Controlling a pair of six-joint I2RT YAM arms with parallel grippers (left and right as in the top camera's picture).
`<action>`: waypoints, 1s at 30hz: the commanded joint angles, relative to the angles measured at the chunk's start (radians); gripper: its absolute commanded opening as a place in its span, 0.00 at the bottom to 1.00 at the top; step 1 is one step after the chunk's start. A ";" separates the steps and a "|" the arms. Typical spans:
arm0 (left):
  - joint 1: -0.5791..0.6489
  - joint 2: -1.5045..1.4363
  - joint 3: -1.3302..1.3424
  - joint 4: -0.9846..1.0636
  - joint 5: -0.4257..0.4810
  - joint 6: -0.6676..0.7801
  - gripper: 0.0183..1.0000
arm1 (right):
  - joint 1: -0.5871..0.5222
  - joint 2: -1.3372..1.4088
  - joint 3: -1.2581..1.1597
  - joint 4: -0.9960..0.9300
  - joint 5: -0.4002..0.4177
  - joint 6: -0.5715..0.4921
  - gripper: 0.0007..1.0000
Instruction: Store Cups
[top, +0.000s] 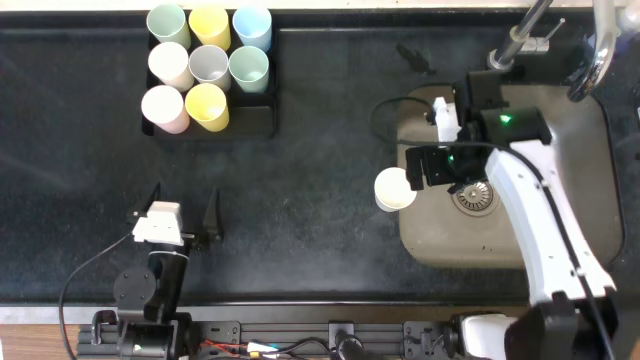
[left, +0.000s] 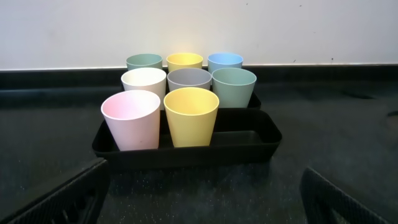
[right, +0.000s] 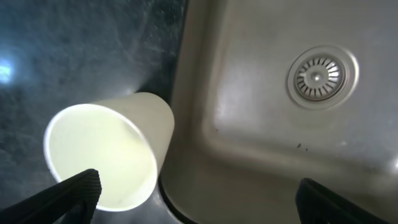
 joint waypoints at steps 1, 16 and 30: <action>-0.001 -0.010 -0.001 -0.003 0.016 0.001 1.00 | 0.003 0.033 0.026 0.003 0.010 -0.039 1.00; -0.001 -0.010 -0.001 -0.003 0.016 0.001 1.00 | 0.012 0.163 0.026 0.035 -0.021 -0.050 0.95; -0.001 -0.010 -0.001 -0.003 0.016 0.001 1.00 | 0.065 0.199 0.026 0.065 -0.019 -0.050 0.64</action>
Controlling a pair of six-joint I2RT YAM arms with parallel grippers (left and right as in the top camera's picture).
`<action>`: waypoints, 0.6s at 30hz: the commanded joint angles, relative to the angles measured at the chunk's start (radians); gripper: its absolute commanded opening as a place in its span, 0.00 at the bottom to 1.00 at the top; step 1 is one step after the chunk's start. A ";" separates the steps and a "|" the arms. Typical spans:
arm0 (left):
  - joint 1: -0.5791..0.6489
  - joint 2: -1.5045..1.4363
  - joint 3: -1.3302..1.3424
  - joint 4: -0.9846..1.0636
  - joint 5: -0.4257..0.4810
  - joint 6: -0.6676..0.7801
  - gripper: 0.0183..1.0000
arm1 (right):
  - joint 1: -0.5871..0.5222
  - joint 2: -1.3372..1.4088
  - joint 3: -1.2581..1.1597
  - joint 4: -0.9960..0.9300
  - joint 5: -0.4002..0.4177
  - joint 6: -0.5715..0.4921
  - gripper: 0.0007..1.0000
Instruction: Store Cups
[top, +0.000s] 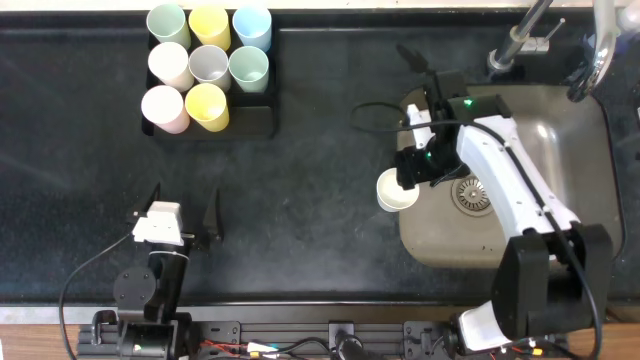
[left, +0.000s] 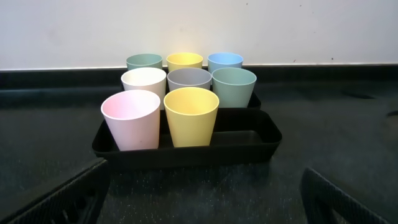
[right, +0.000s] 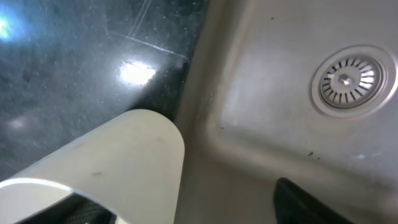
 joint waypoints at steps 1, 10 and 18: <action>-0.001 -0.010 -0.001 -0.003 0.016 0.001 1.00 | 0.007 0.010 0.025 0.004 -0.010 0.002 0.56; -0.001 -0.010 -0.001 -0.003 0.016 0.001 1.00 | 0.009 0.010 0.025 -0.012 -0.010 0.003 0.30; -0.001 -0.010 -0.001 -0.003 0.016 0.001 1.00 | 0.035 0.010 0.026 -0.004 -0.020 0.013 0.06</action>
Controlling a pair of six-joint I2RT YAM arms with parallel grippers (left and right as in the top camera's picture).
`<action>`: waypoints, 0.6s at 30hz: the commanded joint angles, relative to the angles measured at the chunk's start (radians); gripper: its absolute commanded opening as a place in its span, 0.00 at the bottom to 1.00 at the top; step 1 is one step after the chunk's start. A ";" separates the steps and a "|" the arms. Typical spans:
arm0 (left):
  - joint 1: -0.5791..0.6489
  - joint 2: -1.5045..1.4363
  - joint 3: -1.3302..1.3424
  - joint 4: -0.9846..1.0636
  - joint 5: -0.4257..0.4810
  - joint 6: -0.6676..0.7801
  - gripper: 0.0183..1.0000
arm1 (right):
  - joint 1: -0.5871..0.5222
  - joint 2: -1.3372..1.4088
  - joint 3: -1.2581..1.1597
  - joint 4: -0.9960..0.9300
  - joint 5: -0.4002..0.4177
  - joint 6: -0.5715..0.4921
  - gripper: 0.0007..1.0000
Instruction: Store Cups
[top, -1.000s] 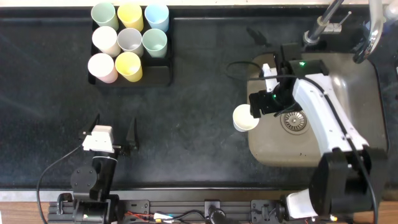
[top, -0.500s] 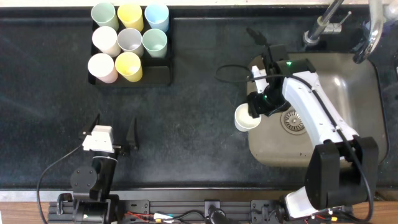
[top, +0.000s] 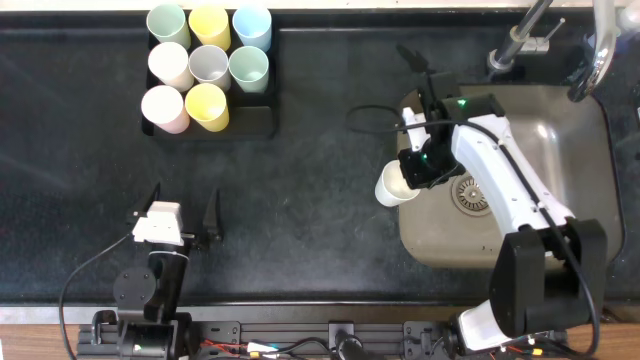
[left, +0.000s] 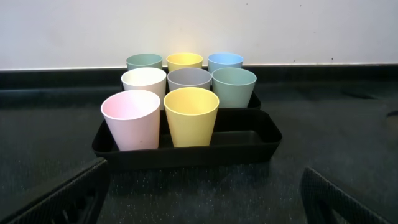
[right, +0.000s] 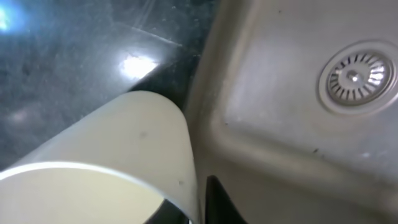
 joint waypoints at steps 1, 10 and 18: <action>-0.001 -0.010 -0.001 -0.003 0.016 0.001 1.00 | 0.017 0.000 0.026 0.010 -0.026 0.005 0.04; -0.001 -0.010 -0.001 -0.003 0.016 0.001 1.00 | 0.030 -0.028 0.064 0.017 -0.061 0.005 0.04; -0.001 -0.010 -0.001 -0.003 0.016 0.001 1.00 | 0.031 -0.029 0.353 -0.037 -0.062 0.029 0.04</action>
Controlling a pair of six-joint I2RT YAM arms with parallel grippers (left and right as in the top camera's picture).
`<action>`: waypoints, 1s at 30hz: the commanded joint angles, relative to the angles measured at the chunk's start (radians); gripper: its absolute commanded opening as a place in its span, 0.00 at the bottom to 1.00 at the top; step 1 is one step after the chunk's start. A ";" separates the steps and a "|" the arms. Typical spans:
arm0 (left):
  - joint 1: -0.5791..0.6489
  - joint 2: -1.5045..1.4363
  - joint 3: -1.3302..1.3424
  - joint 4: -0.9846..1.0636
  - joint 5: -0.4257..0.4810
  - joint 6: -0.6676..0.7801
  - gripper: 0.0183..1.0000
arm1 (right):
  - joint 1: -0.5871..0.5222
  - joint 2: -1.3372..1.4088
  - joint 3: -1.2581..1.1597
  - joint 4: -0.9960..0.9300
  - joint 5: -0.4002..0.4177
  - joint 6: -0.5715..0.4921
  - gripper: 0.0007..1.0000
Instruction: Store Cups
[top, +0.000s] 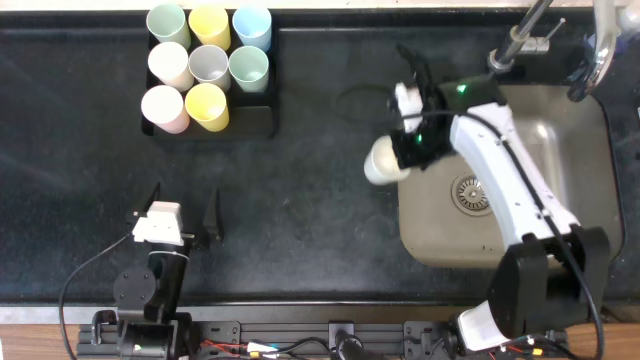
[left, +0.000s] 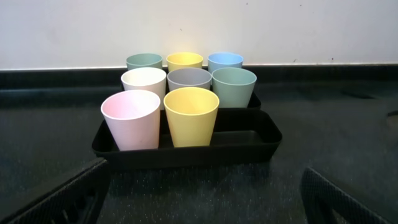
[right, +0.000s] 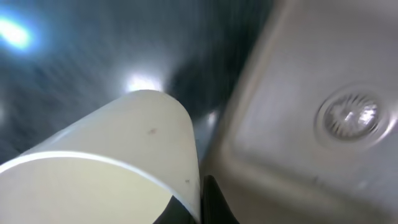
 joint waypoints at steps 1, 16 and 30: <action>-0.001 -0.010 -0.001 -0.004 0.016 0.001 1.00 | 0.006 -0.024 0.199 -0.002 -0.023 0.029 0.05; -0.001 -0.010 -0.001 -0.004 0.016 0.001 1.00 | 0.157 0.280 0.700 -0.032 -0.198 0.109 0.04; -0.001 -0.010 -0.001 -0.004 0.016 0.001 1.00 | 0.288 0.440 0.786 0.058 -0.217 0.221 0.04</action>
